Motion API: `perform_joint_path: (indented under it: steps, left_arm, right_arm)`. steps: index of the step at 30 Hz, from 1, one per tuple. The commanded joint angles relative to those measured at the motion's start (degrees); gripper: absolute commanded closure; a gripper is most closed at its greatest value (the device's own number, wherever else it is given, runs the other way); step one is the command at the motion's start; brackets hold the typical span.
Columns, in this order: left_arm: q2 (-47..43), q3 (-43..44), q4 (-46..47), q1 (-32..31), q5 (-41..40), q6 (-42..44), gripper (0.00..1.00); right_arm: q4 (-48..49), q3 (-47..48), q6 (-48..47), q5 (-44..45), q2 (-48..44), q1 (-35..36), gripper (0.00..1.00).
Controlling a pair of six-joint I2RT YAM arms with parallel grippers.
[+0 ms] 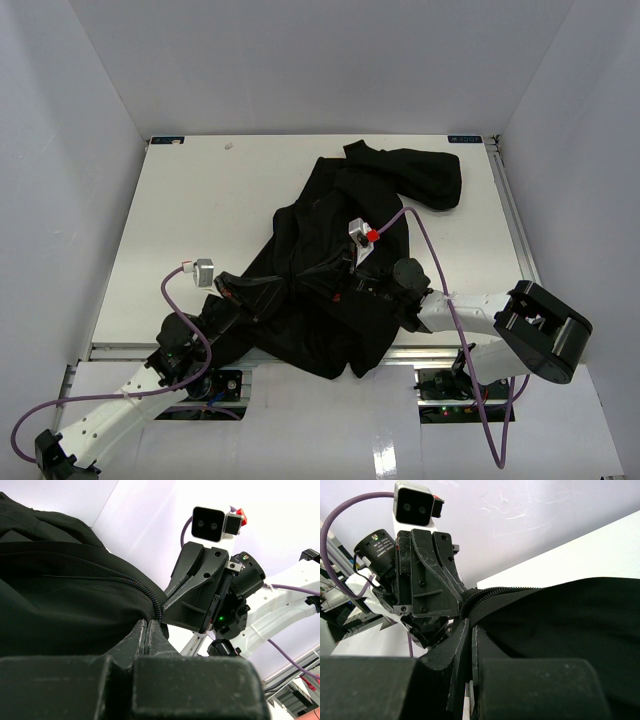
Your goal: Zip up the jacket
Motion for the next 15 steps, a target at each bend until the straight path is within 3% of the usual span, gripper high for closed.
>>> perform_joint_path:
  steps: [1,15]
  left_arm:
    - [0.7,0.3,0.9,0.0,0.1,-0.1,1.0]
    - [0.9,0.5,0.7,0.0,0.1,-0.2,1.0]
  right_arm:
    - [24.0,2.0,0.6,-0.6,-0.4,0.0,0.92]
    - [24.3,1.8,0.6,-0.4,-0.7,0.0,0.92]
